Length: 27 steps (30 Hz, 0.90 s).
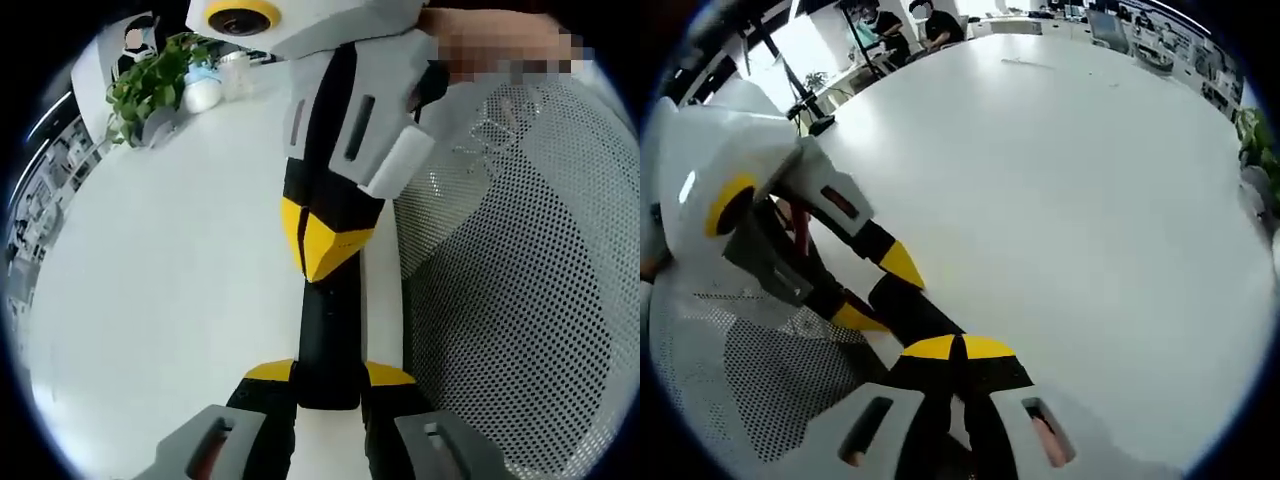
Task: Press the specified remote control buttons in sequence, fully releasing each button before pressing the next.
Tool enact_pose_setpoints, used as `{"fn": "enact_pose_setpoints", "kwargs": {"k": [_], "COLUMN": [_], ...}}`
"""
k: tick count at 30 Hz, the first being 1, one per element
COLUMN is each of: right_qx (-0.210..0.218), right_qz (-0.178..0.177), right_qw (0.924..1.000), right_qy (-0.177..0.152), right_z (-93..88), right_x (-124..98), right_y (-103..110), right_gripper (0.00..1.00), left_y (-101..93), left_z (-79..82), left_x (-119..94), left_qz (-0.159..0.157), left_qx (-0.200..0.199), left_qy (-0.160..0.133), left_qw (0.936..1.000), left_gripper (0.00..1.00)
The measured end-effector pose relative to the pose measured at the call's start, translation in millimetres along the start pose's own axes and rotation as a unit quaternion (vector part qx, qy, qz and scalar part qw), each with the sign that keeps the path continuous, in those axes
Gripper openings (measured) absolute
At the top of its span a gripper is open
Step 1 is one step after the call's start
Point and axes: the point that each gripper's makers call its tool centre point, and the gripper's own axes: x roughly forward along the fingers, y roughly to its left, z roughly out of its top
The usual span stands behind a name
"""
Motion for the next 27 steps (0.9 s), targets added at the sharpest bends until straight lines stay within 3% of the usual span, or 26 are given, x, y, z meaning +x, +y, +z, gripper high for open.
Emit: {"fn": "enact_pose_setpoints", "kwargs": {"k": [12,27], "right_qx": [-0.023,-0.014], "right_qz": [-0.008,-0.018], "right_qw": [0.9997,0.9997], "right_qy": [-0.001,-0.012], "right_z": [-1.0,0.9], "right_x": [3.1,5.2], "right_y": [0.2,-2.8], "right_gripper": [0.0,0.0], "left_y": [-0.1,0.5], "left_z": [-0.3,0.8], "left_x": [0.2,0.3], "left_qz": [0.0,0.002], "left_qx": [-0.003,-0.006], "left_qy": [-0.004,-0.009], "left_qw": [1.0,0.9999], "left_gripper": [0.24,0.24]}}
